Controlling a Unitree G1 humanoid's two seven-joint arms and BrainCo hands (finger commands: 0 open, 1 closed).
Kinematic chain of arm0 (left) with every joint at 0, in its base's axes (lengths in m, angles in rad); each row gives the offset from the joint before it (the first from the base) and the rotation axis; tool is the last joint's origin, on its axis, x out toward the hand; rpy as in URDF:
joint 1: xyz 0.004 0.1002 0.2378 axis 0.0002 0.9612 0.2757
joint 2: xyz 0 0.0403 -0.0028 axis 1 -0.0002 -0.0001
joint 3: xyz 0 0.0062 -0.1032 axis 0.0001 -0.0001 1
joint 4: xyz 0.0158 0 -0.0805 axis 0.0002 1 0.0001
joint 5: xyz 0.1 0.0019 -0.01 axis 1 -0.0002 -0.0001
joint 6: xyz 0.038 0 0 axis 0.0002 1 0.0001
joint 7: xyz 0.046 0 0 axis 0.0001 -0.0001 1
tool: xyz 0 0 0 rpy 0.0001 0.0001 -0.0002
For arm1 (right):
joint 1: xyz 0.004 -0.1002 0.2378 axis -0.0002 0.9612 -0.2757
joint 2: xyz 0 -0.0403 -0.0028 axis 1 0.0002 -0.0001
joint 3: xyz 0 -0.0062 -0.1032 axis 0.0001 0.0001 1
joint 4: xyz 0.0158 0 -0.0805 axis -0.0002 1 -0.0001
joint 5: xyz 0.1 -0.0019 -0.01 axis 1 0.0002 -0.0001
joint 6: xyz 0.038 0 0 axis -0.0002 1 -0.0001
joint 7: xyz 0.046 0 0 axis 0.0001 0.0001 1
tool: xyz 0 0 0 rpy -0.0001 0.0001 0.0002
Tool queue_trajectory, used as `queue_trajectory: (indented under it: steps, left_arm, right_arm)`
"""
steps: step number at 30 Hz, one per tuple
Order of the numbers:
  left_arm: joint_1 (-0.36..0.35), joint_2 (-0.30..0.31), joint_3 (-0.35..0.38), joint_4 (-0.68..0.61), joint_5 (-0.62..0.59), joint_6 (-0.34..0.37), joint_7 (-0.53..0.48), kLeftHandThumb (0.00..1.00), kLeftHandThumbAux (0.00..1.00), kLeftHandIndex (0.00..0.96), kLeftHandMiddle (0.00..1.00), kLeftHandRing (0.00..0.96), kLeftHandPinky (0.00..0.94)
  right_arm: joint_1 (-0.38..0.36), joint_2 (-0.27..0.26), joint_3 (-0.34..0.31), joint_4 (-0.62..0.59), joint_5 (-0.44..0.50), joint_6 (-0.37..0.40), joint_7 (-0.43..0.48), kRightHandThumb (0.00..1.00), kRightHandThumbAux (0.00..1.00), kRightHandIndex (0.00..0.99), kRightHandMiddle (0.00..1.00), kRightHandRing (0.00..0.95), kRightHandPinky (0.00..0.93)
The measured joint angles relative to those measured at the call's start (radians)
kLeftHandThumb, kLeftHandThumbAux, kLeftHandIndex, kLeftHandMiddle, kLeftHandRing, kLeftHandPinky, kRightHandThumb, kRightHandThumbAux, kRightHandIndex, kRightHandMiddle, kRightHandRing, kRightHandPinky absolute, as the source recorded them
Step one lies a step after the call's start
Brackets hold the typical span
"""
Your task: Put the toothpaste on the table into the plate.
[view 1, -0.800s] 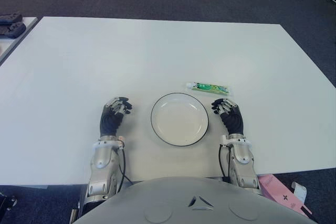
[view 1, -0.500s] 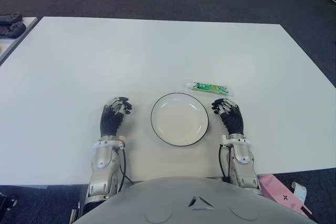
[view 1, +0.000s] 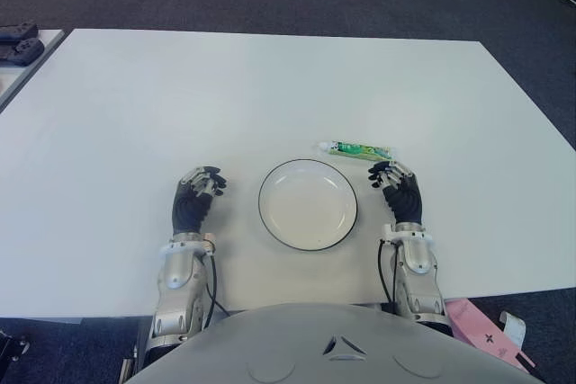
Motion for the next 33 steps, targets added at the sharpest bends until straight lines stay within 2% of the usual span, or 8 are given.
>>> queue_trajectory:
  steps: [6,15,21,22,26,30,33]
  left_arm:
    - [0.001,-0.001,-0.002,0.0,0.0,-0.001,0.0,0.701,0.724,0.434,0.539,0.539,0.523]
    - [0.004,-0.002,-0.005,-0.004,-0.006,0.002,0.0,0.701,0.724,0.434,0.538,0.541,0.525]
    - [0.012,-0.004,-0.005,-0.006,-0.01,0.0,0.0,0.703,0.723,0.434,0.535,0.53,0.513]
    - [0.014,-0.005,-0.005,-0.007,-0.011,-0.001,0.0,0.703,0.723,0.435,0.53,0.526,0.511]
    - [0.02,-0.01,-0.006,-0.012,-0.013,0.001,0.001,0.705,0.722,0.435,0.528,0.521,0.509]
    - [0.03,-0.017,-0.006,-0.023,-0.011,0.008,0.012,0.705,0.722,0.435,0.534,0.523,0.512]
    - [0.035,-0.019,-0.007,-0.028,-0.005,0.012,0.019,0.704,0.722,0.435,0.535,0.525,0.512]
  right_arm:
    - [-0.098,-0.053,-0.037,0.009,0.021,0.0,0.018,0.702,0.727,0.426,0.488,0.483,0.489]
    - [-0.234,-0.175,-0.049,0.058,-0.022,-0.01,0.052,0.7,0.726,0.419,0.451,0.438,0.424]
    - [-0.278,-0.257,-0.012,0.074,-0.095,-0.05,0.091,0.694,0.722,0.407,0.292,0.287,0.283]
    - [-0.286,-0.27,-0.007,0.078,-0.106,-0.052,0.098,0.643,0.671,0.326,0.247,0.241,0.241]
    - [-0.322,-0.321,0.009,0.1,-0.141,-0.054,0.12,0.565,0.56,0.163,0.128,0.122,0.127]
    - [-0.352,-0.372,0.031,0.126,-0.171,-0.054,0.153,0.554,0.477,0.074,0.04,0.035,0.041]
    - [-0.375,-0.398,0.048,0.153,-0.184,-0.054,0.178,0.556,0.426,0.031,0.013,0.011,0.013]
